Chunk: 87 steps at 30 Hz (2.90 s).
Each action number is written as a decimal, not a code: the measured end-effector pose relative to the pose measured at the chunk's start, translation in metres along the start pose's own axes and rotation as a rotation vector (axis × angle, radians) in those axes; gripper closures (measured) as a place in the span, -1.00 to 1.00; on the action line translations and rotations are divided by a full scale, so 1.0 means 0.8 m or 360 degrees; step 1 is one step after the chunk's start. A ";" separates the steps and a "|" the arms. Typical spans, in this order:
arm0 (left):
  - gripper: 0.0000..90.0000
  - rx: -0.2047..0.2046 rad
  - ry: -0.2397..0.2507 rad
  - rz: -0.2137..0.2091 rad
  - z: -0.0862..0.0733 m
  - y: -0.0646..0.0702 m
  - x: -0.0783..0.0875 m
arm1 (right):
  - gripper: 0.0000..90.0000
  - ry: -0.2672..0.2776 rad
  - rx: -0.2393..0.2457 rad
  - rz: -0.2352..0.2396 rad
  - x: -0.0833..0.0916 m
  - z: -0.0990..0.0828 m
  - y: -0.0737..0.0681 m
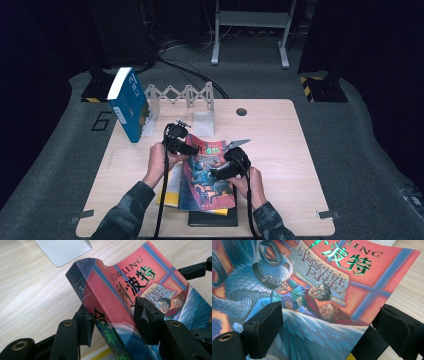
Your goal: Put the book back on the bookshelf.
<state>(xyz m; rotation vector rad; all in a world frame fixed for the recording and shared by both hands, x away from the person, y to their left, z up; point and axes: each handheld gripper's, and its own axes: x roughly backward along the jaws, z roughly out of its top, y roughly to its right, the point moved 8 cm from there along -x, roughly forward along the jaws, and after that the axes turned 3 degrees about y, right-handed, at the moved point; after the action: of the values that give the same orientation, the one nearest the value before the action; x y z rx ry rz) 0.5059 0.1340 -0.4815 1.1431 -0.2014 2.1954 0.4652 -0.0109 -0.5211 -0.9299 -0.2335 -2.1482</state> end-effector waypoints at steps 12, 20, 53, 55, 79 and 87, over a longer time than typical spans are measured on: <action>0.19 -0.0038 -0.0063 0.0114 0.000 -0.002 -0.001 | -0.78 -0.0024 -0.0004 -0.0011 -0.004 0.005 -0.004; 0.31 0.0062 -0.0032 -0.0022 0.000 -0.004 -0.005 | -0.79 -0.0016 0.0009 -0.0007 -0.002 0.004 -0.004; 0.64 0.0298 0.0238 -0.0313 0.019 -0.007 0.052 | -0.98 0.0171 -0.0358 -0.0387 0.063 -0.136 0.152; 0.65 0.0280 0.0263 -0.0335 0.027 -0.005 0.066 | -0.97 0.0172 -0.0357 -0.0368 0.064 -0.137 0.153; 0.65 0.0142 0.0567 -0.0068 0.097 -0.039 0.206 | -0.96 0.0178 -0.0334 -0.0386 0.063 -0.137 0.155; 0.65 0.0133 0.0572 0.0131 0.099 -0.075 0.222 | -0.97 0.0160 -0.0319 -0.0418 0.062 -0.137 0.155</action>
<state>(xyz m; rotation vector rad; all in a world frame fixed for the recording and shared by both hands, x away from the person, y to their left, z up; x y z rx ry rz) 0.5233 0.2321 -0.3043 0.7748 -0.0020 2.4575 0.4726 -0.1726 -0.5813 -0.9420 -0.0949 -2.4894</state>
